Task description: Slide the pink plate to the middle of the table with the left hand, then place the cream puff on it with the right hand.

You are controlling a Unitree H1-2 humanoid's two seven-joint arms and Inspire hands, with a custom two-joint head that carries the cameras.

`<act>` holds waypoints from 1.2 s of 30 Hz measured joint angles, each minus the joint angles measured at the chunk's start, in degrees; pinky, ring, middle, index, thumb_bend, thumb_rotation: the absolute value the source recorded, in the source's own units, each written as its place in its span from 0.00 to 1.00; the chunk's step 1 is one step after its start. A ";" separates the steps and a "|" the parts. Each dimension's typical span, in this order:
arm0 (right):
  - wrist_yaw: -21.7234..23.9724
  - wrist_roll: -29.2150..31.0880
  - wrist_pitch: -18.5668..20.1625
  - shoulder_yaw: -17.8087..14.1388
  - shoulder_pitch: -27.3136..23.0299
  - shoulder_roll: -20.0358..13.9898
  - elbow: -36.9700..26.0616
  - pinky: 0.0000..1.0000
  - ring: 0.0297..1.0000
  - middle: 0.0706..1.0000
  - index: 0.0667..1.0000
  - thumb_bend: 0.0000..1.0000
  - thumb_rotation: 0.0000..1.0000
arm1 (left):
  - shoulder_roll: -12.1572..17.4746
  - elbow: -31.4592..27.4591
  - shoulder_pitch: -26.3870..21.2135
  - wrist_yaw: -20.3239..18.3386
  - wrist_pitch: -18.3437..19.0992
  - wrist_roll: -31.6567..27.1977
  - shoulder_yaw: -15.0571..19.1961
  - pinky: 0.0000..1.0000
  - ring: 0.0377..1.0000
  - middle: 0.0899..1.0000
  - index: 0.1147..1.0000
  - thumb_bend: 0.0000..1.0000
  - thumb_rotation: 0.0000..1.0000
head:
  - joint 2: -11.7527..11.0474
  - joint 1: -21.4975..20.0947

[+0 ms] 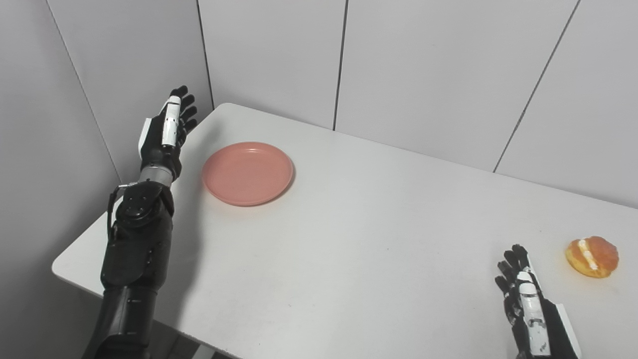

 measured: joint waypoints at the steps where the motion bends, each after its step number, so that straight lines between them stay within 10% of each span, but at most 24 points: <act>1: 0.00 -0.01 0.00 0.00 0.00 0.00 0.00 1.00 1.00 1.00 1.00 0.04 1.00 | 0.06 0.23 -0.01 -0.09 -0.05 -0.08 -0.01 0.93 0.93 0.92 0.88 0.40 1.00 | 0.00 0.00; 36: -0.07 0.25 0.09 -0.03 0.18 0.05 -0.47 1.00 1.00 1.00 1.00 0.05 1.00 | 2.53 19.98 -3.57 -1.12 -6.83 -1.93 0.18 0.91 0.91 0.89 0.87 0.36 1.00 | 0.88 -0.09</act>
